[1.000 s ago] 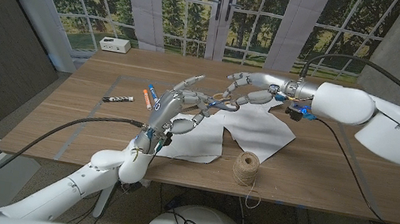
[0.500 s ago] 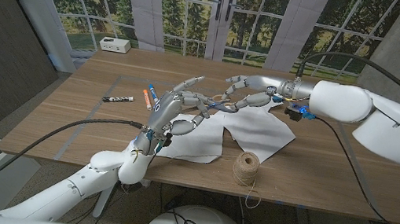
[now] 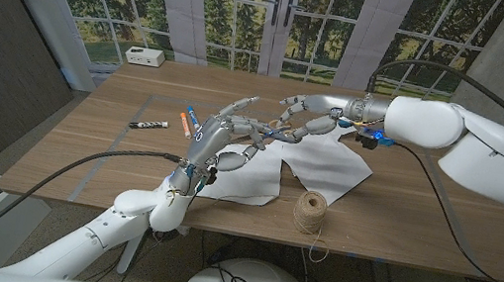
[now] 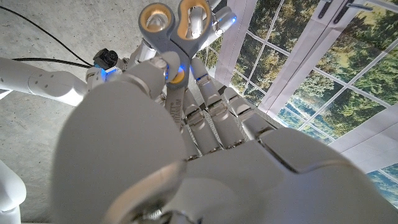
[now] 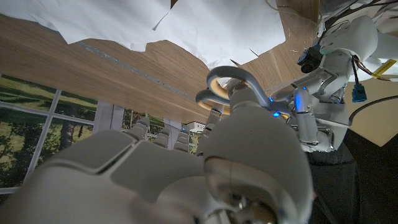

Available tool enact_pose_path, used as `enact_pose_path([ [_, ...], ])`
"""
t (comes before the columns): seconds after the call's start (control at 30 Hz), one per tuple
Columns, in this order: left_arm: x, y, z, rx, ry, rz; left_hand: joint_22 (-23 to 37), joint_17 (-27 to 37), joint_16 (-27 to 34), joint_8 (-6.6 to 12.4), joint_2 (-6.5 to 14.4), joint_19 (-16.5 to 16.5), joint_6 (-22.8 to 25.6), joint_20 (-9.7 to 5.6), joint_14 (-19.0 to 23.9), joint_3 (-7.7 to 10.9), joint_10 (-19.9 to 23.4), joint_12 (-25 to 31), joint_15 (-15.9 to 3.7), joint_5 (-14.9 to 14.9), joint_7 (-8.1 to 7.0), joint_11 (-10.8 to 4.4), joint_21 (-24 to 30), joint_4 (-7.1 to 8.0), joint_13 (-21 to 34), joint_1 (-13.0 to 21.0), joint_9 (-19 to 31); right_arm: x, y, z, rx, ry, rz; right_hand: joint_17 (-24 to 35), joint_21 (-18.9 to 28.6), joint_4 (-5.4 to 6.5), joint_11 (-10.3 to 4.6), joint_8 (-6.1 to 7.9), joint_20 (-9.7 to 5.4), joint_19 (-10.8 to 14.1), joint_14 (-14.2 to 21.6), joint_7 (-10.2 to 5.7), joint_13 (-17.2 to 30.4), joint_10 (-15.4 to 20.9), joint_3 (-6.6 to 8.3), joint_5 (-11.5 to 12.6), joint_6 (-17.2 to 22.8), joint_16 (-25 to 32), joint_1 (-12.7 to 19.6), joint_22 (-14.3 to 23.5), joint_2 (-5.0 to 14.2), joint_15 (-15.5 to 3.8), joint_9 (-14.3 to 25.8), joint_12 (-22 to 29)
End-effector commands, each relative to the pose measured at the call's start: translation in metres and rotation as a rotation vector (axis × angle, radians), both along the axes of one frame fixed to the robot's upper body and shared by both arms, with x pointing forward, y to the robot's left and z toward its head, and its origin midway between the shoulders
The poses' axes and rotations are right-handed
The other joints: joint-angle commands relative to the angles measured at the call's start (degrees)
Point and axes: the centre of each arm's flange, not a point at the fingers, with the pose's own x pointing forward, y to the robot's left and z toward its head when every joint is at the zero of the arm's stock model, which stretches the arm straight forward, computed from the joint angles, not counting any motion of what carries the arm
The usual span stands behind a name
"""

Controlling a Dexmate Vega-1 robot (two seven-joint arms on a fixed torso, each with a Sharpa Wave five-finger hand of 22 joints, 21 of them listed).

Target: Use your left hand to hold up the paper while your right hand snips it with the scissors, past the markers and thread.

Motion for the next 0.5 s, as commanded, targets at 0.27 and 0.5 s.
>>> enact_pose_path([
  [0.27,-0.0027,0.0004,-0.0013,0.003,-0.010,0.007,0.1,0.0,0.0,0.13,0.6,0.2,0.1,-8.18,-0.3,-0.03,8.6,0.1,-4.43,0.2,-0.40,-1.67,0.0,0.19,10.5,0.2,0.4,0.0030,0.0176,0.0047,-0.120,0.005,-0.027,0.0,0.3,0.24,-0.94,-1.16,-0.88,-1.0,-5.7,0.09,0.1,-0.9,0.21,-0.2,-2.1,0.1,1.1,0.2,-0.18,-1.10,0.2,0.1],
  [0.5,-0.0039,-0.0011,-0.0019,0.004,-0.012,0.006,0.1,0.0,0.0,0.28,0.6,0.2,0.2,-8.17,-0.3,-0.04,8.6,0.1,-4.45,0.3,-0.43,-1.67,0.0,0.20,10.6,0.2,0.6,0.0089,0.0185,0.0041,-0.131,0.017,-0.025,0.0,0.3,0.28,-1.58,-1.37,-1.53,-1.1,-5.7,-0.31,0.1,-0.9,0.14,-0.4,-2.5,0.2,1.4,0.2,-0.29,-1.67,0.3,0.2],
])
